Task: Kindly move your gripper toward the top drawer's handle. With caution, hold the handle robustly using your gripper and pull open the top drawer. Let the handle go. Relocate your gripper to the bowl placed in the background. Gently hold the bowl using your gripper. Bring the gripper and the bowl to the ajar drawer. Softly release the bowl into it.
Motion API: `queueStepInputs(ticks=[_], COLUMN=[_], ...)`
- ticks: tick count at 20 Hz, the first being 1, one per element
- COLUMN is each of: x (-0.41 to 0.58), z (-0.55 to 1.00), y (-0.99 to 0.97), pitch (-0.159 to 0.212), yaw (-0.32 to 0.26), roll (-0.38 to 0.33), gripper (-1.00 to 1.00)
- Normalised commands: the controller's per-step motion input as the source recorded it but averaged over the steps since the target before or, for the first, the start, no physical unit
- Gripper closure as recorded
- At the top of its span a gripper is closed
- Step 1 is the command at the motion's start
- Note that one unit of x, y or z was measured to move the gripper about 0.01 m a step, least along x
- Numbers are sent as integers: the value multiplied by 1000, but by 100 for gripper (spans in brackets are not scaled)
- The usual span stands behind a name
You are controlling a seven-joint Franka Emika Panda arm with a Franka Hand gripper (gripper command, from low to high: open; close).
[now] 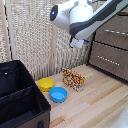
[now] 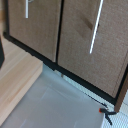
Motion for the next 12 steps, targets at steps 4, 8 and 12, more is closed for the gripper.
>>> queueStepInputs(ticks=[4,8,12], x=[-19,-33,-86], z=[0,0,0], y=[-751,-778,-723], pitch=[-42,-26,-16], yaw=[80,93,105], roll=[-161,-121,-106], gripper=[-100,-100,-100])
